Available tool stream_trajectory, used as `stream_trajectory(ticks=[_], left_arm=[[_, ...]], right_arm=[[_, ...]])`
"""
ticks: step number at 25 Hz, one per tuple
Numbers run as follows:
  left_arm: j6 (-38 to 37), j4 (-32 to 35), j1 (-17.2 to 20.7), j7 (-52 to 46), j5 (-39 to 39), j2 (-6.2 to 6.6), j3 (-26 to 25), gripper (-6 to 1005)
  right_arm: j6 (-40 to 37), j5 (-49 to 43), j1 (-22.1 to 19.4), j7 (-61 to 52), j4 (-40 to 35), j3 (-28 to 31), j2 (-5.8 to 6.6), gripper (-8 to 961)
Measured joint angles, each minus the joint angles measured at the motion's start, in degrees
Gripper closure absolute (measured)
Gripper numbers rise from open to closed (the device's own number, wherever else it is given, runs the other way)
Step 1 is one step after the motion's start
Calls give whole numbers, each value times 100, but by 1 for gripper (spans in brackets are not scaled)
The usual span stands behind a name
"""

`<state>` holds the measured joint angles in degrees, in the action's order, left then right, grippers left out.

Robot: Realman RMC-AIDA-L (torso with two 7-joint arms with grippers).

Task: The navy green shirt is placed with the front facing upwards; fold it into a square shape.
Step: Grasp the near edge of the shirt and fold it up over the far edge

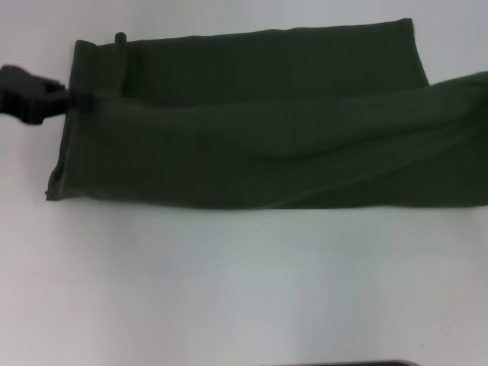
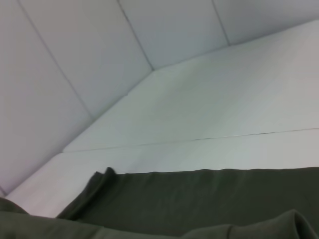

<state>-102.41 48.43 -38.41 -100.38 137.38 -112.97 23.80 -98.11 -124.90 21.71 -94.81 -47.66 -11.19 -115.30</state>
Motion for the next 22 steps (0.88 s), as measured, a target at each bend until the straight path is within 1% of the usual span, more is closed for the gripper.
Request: stream_trajectory(ticks=[5,9,13,22], left_arm=[[436,-265,-281,-35,5,-18,22,1000],[869,-349,-348,-76,-50,-55,7,999],[1142,-477,-416,-83,-135,-75,22,999],[1976,-564,-679,-140,-296,-226,26,1000]], right_arm=[[594,0,201,-269,71,-339,-16,881],[1006,1,327,-385,239,-469,11,881],[1356,10,507,-542,361,-500,38,882],[2133,14,1078,-976,584,-605,43,882]])
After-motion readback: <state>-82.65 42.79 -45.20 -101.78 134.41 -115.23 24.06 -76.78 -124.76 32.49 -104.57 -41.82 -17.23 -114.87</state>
